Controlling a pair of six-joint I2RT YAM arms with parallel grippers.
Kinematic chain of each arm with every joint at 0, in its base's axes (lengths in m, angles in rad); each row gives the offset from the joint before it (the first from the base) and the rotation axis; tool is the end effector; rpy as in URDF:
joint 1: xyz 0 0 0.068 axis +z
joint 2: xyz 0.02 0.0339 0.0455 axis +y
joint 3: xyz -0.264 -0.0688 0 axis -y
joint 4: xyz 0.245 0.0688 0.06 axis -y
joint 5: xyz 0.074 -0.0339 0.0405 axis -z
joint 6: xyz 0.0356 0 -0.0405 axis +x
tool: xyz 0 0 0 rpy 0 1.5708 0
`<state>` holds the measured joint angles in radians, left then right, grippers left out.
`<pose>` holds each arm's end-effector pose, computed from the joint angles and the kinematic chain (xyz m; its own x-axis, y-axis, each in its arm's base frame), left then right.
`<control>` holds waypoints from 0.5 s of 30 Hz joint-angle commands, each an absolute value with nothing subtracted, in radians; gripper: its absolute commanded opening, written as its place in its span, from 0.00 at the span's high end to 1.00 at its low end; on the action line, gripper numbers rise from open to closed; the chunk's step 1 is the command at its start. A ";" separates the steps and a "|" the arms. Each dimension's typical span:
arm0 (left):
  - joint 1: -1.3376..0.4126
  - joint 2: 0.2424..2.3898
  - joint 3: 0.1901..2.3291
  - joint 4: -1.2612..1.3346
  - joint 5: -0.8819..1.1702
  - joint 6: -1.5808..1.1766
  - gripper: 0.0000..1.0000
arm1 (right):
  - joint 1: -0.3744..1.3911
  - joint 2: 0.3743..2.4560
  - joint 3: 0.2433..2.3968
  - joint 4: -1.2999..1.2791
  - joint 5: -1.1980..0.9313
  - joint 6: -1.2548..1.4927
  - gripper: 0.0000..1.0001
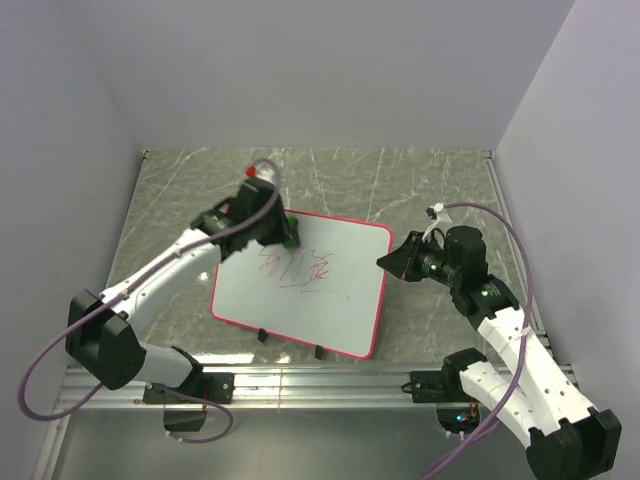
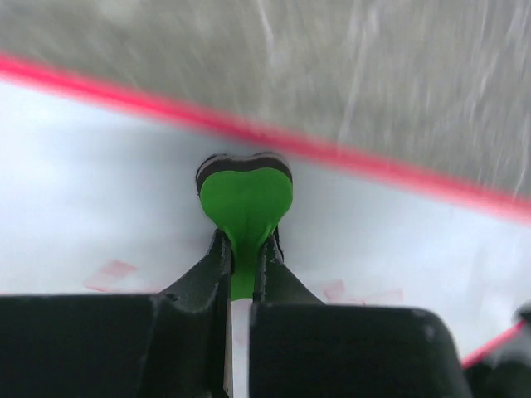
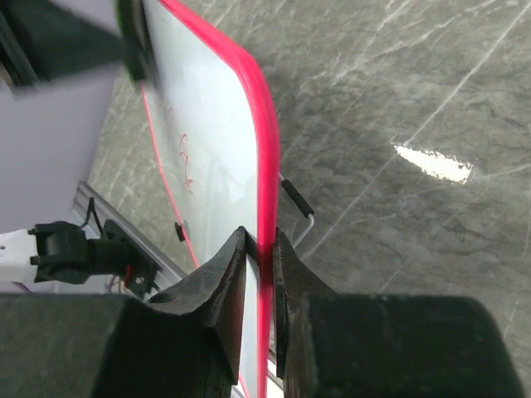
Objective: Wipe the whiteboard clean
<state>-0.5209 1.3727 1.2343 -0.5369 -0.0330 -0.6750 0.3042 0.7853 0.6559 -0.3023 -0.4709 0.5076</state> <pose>0.2647 -0.1505 0.3295 -0.7202 -0.3068 -0.6222 0.0320 0.8812 -0.4716 0.1669 0.0693 0.2838 -0.6697 0.2438 -0.7015 -0.3828 0.6961 0.6074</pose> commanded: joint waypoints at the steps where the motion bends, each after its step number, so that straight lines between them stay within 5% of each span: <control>1: -0.690 1.348 1.167 -0.457 0.003 -0.722 1.00 | 0.344 0.795 0.686 -0.347 -0.407 0.457 1.00; 15: -1.008 1.565 1.250 -0.466 -0.136 -0.811 1.00 | 0.385 0.830 0.732 -0.399 -0.373 0.419 1.00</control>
